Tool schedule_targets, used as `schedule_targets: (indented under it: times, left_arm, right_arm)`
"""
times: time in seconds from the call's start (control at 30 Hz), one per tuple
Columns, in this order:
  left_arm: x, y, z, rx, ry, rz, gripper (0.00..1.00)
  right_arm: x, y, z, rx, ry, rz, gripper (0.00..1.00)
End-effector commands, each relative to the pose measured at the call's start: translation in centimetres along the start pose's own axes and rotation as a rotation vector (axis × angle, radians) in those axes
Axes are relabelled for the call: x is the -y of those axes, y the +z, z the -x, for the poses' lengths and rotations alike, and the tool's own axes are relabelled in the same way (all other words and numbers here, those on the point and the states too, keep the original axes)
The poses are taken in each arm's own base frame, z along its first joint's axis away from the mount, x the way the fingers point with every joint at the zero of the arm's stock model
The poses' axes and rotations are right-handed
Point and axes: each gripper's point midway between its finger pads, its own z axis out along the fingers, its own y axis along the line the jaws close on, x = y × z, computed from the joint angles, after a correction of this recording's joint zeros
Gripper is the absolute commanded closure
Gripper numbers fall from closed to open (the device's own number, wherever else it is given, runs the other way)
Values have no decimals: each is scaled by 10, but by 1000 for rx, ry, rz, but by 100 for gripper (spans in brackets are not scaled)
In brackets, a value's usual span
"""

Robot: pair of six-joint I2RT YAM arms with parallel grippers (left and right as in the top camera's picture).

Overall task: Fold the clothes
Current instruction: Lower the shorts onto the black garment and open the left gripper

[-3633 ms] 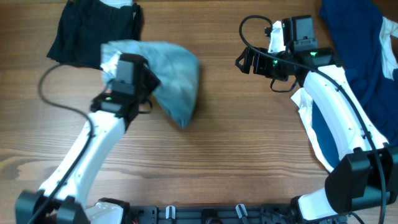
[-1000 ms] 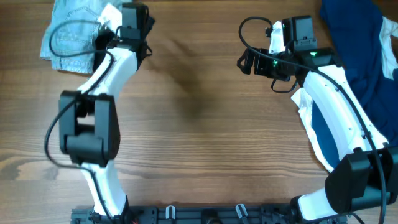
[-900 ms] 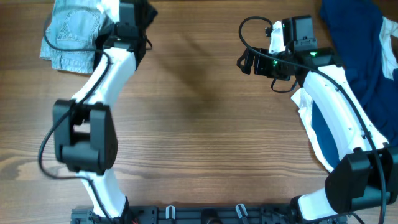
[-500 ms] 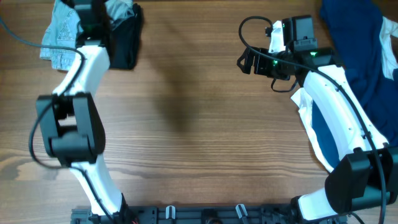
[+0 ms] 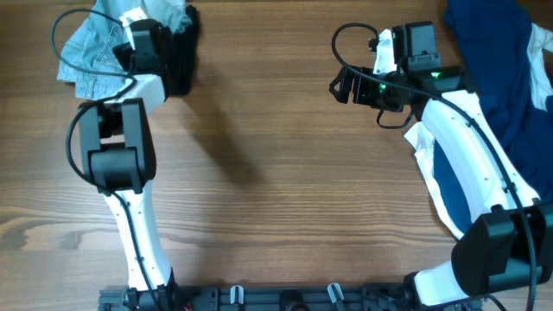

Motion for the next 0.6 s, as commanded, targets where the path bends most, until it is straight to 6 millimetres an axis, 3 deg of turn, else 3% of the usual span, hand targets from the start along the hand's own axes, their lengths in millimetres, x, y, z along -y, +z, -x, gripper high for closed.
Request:
schedule_targets:
  times: [0.0, 0.07, 0.2, 0.4, 0.5, 0.57]
  left_arm:
    - [55, -2, -99, -167, 116, -75, 0]
    - [55, -10, -71, -89, 128, -6, 0]
    - [55, -38, 5, 41, 136, 41, 0]
    - [40, -118, 133, 213, 33, 16, 0]
    - [27, -157, 174, 269, -1, 11, 0]
    - [20, -178, 192, 290, -13, 7, 0]
  right_arm:
    - [-6, -11, 11, 42, -8, 12, 0]
    - [-7, -11, 14, 54, -19, 15, 0]
    - [-11, -14, 25, 100, -88, 26, 0]
    - [-36, -52, 64, 220, -217, 48, 0]
    - [-46, -74, 74, 255, -258, 52, 0]
    - [-53, -86, 77, 268, -286, 53, 0]
